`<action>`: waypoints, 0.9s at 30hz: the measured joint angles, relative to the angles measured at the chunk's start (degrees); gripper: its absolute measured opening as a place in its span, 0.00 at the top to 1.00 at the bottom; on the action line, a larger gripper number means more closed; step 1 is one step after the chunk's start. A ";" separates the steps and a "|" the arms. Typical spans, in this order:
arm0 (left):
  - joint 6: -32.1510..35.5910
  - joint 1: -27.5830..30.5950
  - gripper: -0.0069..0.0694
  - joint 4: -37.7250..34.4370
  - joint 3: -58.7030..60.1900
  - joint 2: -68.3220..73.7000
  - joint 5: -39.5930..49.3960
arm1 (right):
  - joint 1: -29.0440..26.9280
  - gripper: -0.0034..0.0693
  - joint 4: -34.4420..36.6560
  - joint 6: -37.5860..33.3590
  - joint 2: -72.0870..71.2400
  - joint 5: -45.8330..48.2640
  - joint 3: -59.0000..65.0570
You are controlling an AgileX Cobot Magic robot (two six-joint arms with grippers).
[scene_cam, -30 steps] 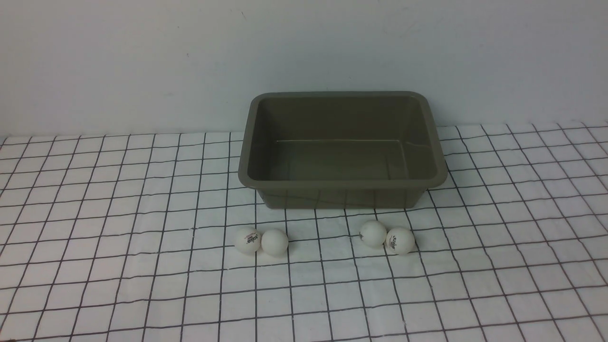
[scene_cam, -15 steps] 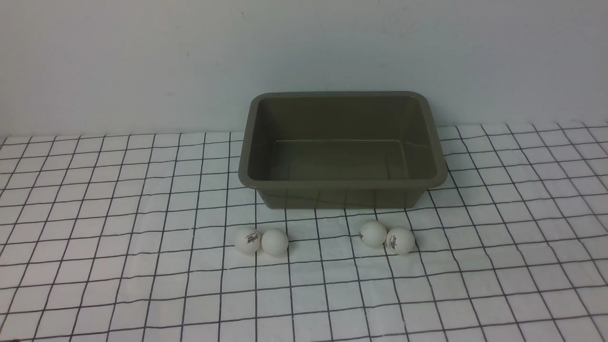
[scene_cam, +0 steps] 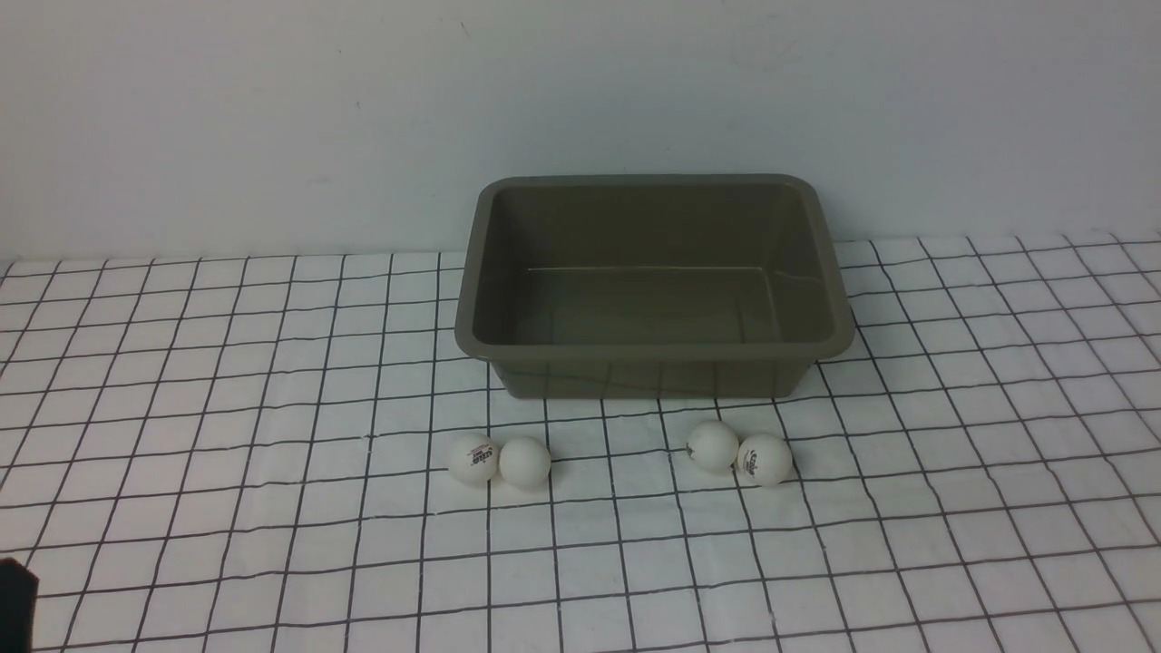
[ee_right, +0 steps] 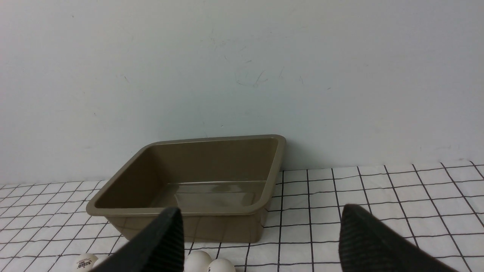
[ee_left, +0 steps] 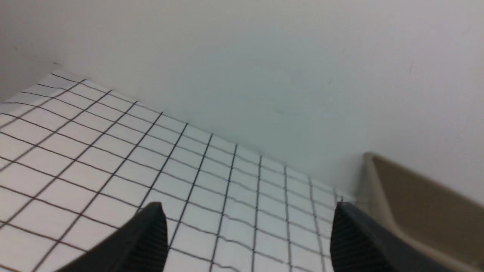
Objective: Put the table tennis balls into the box on the white checkered tablecloth.
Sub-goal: 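Reach for and grasp a ping pong ball on the table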
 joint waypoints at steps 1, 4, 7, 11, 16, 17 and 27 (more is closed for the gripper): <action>-0.37 0.00 0.23 -0.46 0.00 0.00 -0.41 | 0.00 0.27 0.00 0.00 0.00 0.00 0.00; -0.89 -0.07 0.23 -1.27 0.00 0.00 -1.74 | 0.00 0.27 0.00 0.00 0.00 0.08 0.00; -1.38 -0.07 0.23 -1.62 0.00 0.00 -2.97 | 0.00 0.27 0.02 0.00 0.00 0.49 0.00; -1.96 -0.07 0.23 -1.84 0.00 0.00 -4.42 | 0.00 0.27 0.02 0.00 0.00 0.88 0.00; -2.77 -0.07 0.23 -1.71 -0.76 0.00 -5.53 | 0.00 0.27 0.41 -1.43 0.00 0.99 0.00; -2.77 -0.07 0.23 -1.49 -1.59 0.00 -5.00 | 0.00 0.27 0.91 -2.93 0.00 0.99 0.00; 0.86 -0.13 0.23 -0.32 -14.00 0.00 14.05 | 0.00 0.27 12.48 -18.12 0.00 2.23 0.00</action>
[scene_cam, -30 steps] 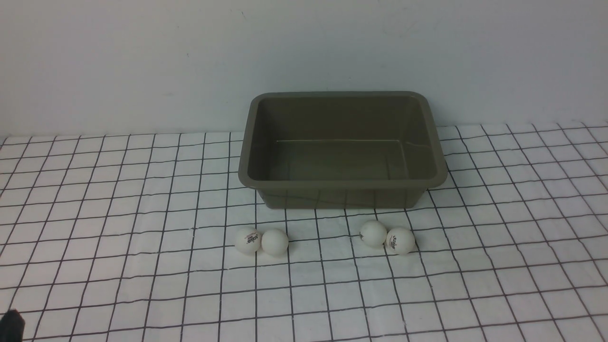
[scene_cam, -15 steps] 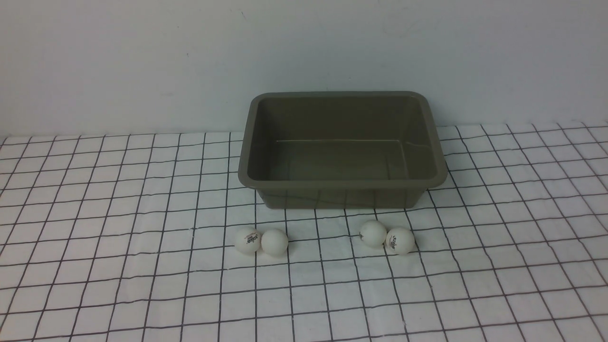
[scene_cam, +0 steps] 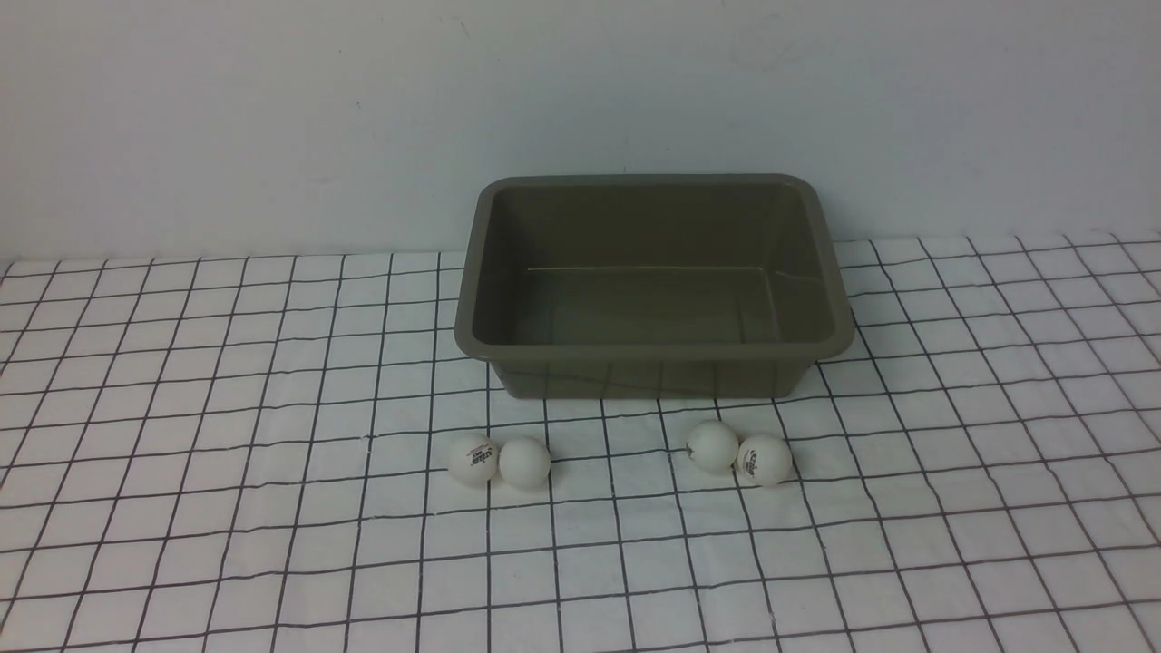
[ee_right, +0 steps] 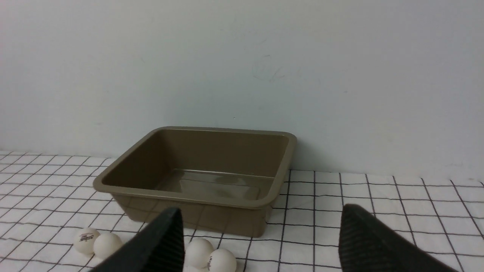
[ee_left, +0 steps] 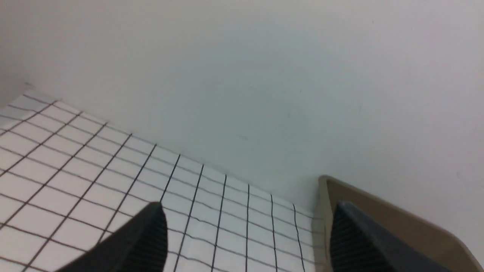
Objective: Put the table tennis balls into the box on the white checkered tablecloth.
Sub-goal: 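Reach for and grasp a ping pong ball on the table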
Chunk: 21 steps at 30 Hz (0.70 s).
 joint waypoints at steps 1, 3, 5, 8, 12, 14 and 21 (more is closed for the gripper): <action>1.16 -0.11 0.23 -1.14 -1.22 0.00 1.95 | 0.00 0.27 1.54 -1.95 0.00 0.29 0.00; 4.55 -0.50 0.23 -4.33 -2.78 0.00 5.16 | 0.00 0.27 3.23 -4.61 0.12 0.87 0.00; 8.66 -1.40 0.23 -9.84 -4.00 0.00 7.07 | 0.00 0.27 4.24 -6.23 0.54 1.41 0.00; 21.95 -3.64 0.23 -21.65 -5.39 0.00 10.56 | 0.00 0.27 5.04 -8.31 2.42 3.14 0.00; 40.97 -5.83 0.23 -33.61 -5.94 0.00 17.95 | 0.00 0.27 5.38 -9.45 6.24 5.66 0.07; 44.00 -5.84 0.23 -34.48 -5.94 -0.06 19.81 | 0.00 0.27 5.79 -10.87 8.19 6.05 0.07; 44.03 -5.84 0.23 -23.12 -9.05 7.95 21.82 | 0.00 0.27 11.86 -17.36 14.13 7.48 0.07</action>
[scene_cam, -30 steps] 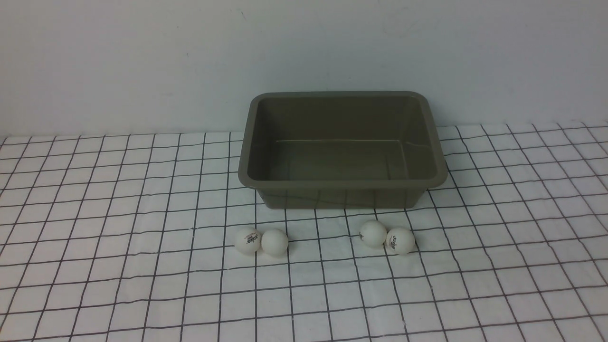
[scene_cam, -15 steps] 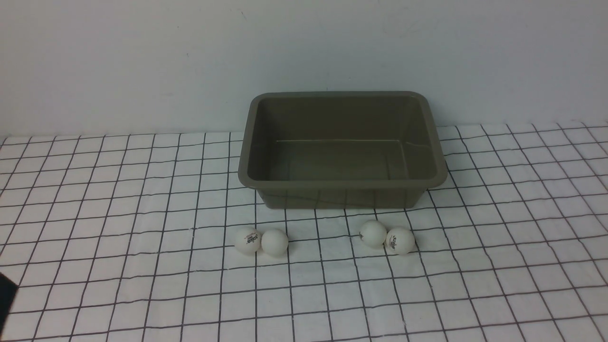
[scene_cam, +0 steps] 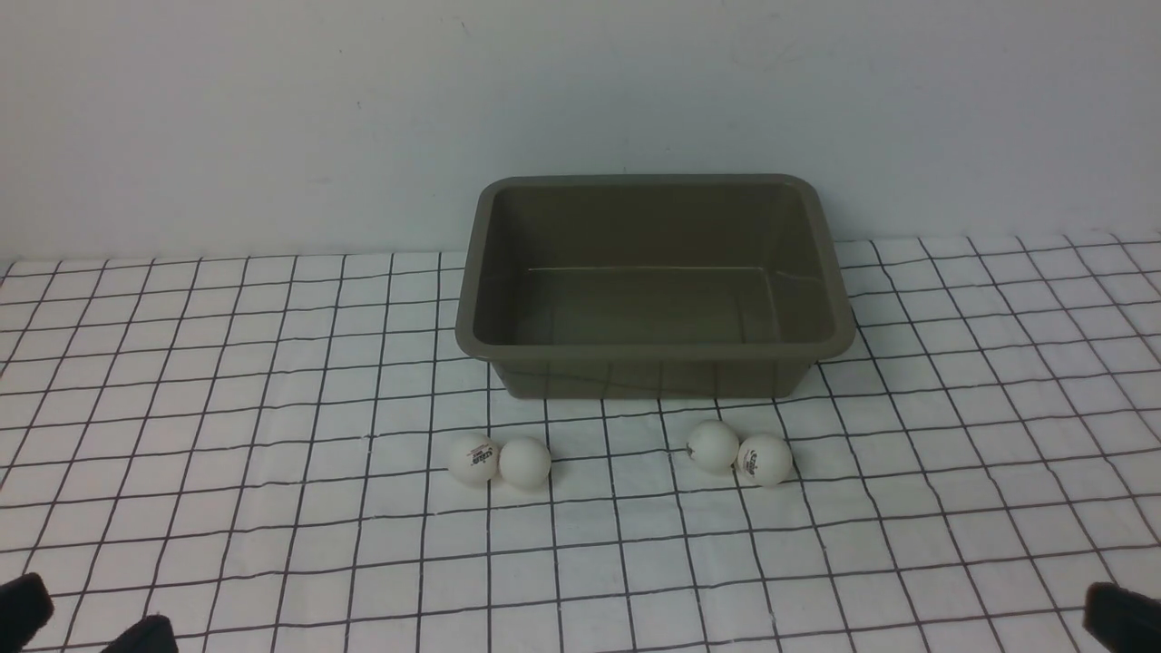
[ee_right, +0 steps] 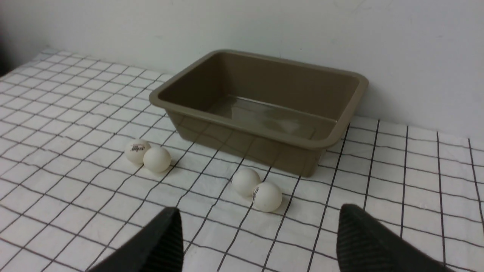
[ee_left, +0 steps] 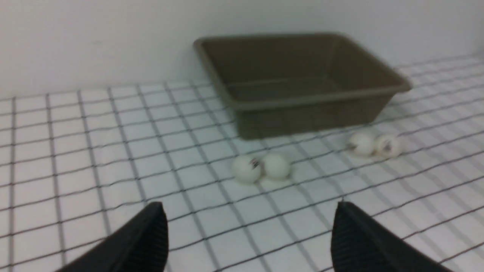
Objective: Put the table tennis balls into the box on the white checkered tablecloth.
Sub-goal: 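Reach for and grasp a ping pong ball on the table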
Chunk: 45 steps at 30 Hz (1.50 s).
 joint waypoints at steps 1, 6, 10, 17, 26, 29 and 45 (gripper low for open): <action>-0.05 0.00 0.23 2.11 -0.24 1.67 0.00 | 0.00 0.27 0.35 -0.81 0.20 0.00 0.00; -0.69 0.00 0.23 8.32 -1.38 8.26 0.11 | 0.00 0.27 2.93 -4.10 1.04 -0.21 0.00; 1.88 0.00 0.23 8.80 -4.70 15.59 0.11 | 0.00 0.27 5.56 -5.68 1.22 0.39 0.00; 13.36 -0.05 0.23 0.70 -10.20 24.08 0.11 | 0.00 0.27 6.32 -9.13 5.77 4.71 0.00; 22.05 -0.10 0.23 -5.82 -10.68 25.46 1.11 | 0.00 0.27 3.73 -16.82 28.07 5.07 -5.52; 22.05 -0.10 0.23 -5.98 -10.68 25.46 1.11 | 0.00 0.27 2.56 -16.77 35.85 4.71 -10.50; 22.86 -0.10 0.23 -5.98 -10.68 25.46 1.13 | 8.94 0.26 -2.81 -11.39 69.33 0.79 -30.56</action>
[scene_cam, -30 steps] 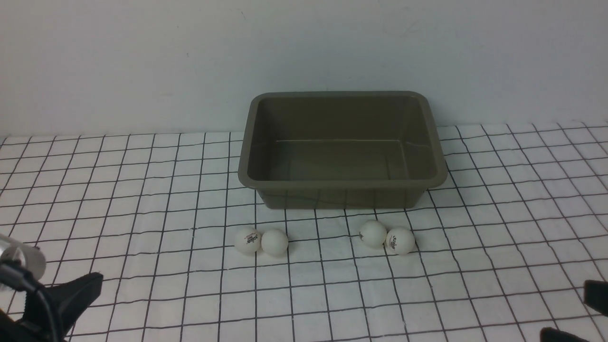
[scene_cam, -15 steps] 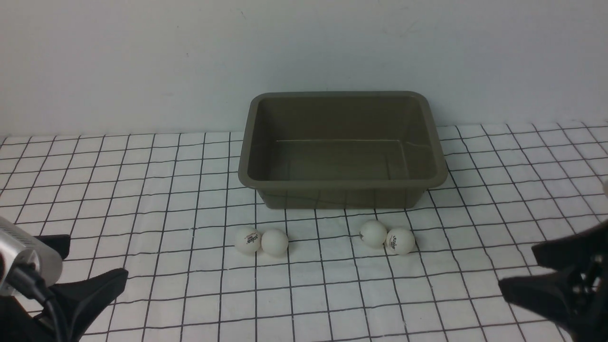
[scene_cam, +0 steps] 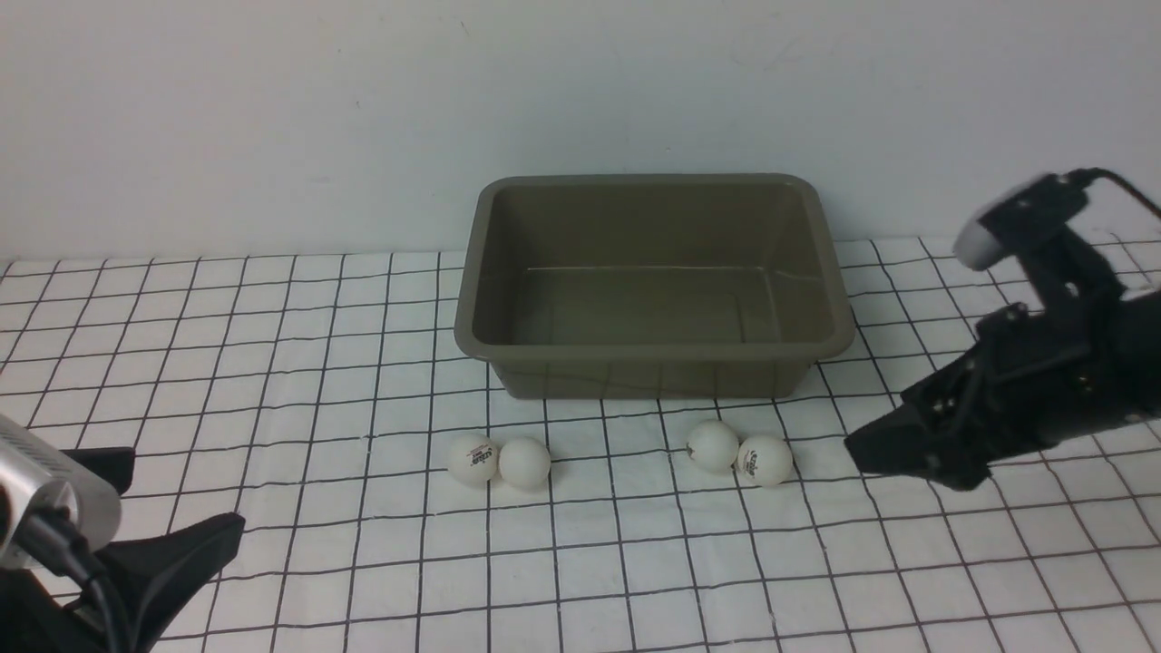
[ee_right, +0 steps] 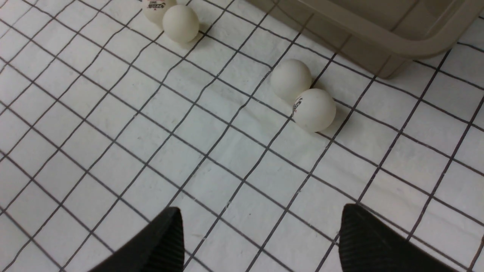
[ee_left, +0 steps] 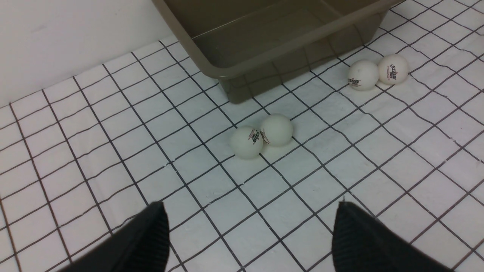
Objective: Put the table tennis balls into the box on the white checkered tablecloth.
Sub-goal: 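Reach for and grasp a ping pong ball on the table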
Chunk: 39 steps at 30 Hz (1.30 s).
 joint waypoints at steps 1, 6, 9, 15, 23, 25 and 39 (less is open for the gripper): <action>0.00 0.00 0.23 0.00 0.00 0.00 0.00 | 0.50 0.26 -1.01 0.49 1.29 -0.26 -0.69; 0.00 0.00 0.23 0.00 0.00 0.00 0.12 | 2.64 0.24 -5.16 4.73 7.25 -1.31 -5.04; 0.00 0.00 0.23 0.00 0.00 0.00 0.19 | 3.01 0.24 -5.74 5.87 9.49 -1.39 -6.73; 0.00 0.00 0.23 0.05 0.00 0.00 0.25 | 3.11 0.23 -6.39 7.76 16.32 -2.06 -11.37; 0.00 0.00 0.23 0.05 0.00 0.00 0.25 | 3.11 0.23 -6.57 7.01 24.74 -2.21 -15.15; 0.00 0.00 0.23 0.05 0.00 0.01 0.25 | 3.11 0.23 -6.57 5.68 26.08 -2.28 -15.33; 0.00 0.00 0.23 0.05 0.00 0.01 0.25 | 3.75 0.23 -5.45 3.45 27.07 -2.51 -15.51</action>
